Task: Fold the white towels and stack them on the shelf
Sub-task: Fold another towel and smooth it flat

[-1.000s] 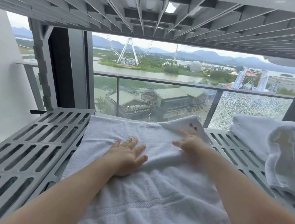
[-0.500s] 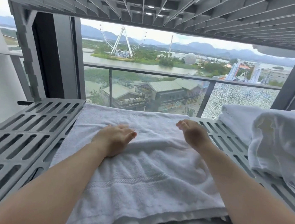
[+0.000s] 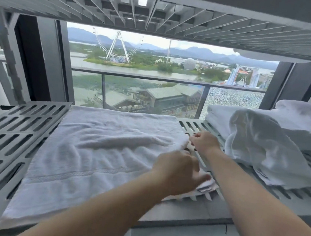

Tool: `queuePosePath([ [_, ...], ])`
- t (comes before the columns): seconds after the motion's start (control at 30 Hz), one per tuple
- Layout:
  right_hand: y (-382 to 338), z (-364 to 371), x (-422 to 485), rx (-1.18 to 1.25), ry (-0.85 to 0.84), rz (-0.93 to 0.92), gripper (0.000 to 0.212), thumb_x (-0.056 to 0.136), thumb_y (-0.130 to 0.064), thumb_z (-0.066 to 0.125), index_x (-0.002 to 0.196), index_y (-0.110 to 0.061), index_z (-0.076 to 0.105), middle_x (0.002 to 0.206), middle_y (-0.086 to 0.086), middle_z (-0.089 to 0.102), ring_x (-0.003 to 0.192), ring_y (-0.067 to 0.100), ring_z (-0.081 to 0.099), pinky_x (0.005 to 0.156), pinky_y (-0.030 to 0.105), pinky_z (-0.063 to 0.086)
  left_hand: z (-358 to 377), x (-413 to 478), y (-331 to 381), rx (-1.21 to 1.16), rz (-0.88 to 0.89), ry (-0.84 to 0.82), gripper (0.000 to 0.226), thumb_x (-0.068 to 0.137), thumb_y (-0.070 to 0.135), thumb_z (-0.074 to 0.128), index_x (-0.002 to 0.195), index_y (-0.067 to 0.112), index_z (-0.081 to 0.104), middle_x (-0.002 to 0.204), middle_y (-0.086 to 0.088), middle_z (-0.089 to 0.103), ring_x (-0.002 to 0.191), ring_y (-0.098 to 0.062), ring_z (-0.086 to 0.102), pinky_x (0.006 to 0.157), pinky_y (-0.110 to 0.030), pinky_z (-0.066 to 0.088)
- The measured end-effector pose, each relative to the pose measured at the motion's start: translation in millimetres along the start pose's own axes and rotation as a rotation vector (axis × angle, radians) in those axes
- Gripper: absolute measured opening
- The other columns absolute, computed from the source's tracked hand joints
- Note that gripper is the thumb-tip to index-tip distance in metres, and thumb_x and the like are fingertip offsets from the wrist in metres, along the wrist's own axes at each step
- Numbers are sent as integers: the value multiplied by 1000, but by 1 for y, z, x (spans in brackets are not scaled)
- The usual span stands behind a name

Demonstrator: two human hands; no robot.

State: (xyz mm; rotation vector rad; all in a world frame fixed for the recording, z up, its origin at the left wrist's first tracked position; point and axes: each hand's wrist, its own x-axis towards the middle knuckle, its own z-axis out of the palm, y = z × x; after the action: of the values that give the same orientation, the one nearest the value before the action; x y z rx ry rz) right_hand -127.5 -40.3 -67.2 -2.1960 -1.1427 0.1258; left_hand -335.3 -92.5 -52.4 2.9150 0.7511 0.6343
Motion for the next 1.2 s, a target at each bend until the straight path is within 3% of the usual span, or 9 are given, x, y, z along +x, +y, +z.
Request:
queuePosePath([
  [0.13,2,-6,9,-36,-107,54,33,87,-38,62,87,-6,72,83,6,72,76,24,63,53,26,36,18,-11,22,177,4,-259,82,85,79,44,136,16,56,149,-8,47,141,-29,40,116,-44,31],
  [0.27,1,1,20,-35,-160,74,41,85,-41,63,101,-3,67,90,10,65,84,26,59,68,29,40,29,-22,14,84,16,-230,62,100,58,40,151,23,40,167,-6,21,154,-24,15,125,-41,2],
  [0.4,-4,4,27,8,-170,67,35,74,-47,66,70,-12,61,72,3,66,73,25,63,63,30,45,31,-23,10,22,64,-83,38,103,44,43,130,28,64,142,2,57,139,-22,45,119,-39,27],
  [0.5,-9,4,29,44,-224,90,39,71,-50,73,76,-12,65,68,2,69,64,21,66,63,29,51,27,-27,14,-25,80,12,34,102,39,46,115,28,75,116,7,70,113,-21,61,104,-42,43],
  [0.67,-16,3,32,59,-226,33,23,74,-27,72,68,-9,59,67,5,59,58,18,54,53,25,41,16,-31,18,-265,43,-7,21,101,29,59,111,27,78,118,11,72,128,-12,55,120,-39,25],
  [0.77,-16,0,32,41,-202,-36,38,77,-37,71,56,-11,51,55,1,50,53,19,50,48,25,34,9,-41,18,-362,111,-107,19,99,26,61,106,30,78,115,11,74,135,-1,49,122,-31,24],
  [0.9,-9,10,29,-55,-142,-70,34,87,-41,61,78,-8,65,80,7,66,80,26,63,61,28,43,-1,-44,17,-447,40,-57,16,97,26,61,102,29,76,90,10,77,85,0,69,85,-26,54],
  [1.07,-9,18,17,-69,46,-176,45,86,-46,69,117,-14,56,109,4,61,101,25,59,79,36,49,-8,-21,-18,-364,-43,138,12,95,23,68,98,28,78,106,14,75,98,-1,69,87,-32,56],
  [1.2,-23,15,6,-121,19,-486,27,91,-41,62,107,-20,65,105,1,67,98,23,63,88,39,52,-2,-14,-50,-124,-104,23,28,93,50,63,118,37,68,135,15,60,123,-7,56,104,-39,47],
])
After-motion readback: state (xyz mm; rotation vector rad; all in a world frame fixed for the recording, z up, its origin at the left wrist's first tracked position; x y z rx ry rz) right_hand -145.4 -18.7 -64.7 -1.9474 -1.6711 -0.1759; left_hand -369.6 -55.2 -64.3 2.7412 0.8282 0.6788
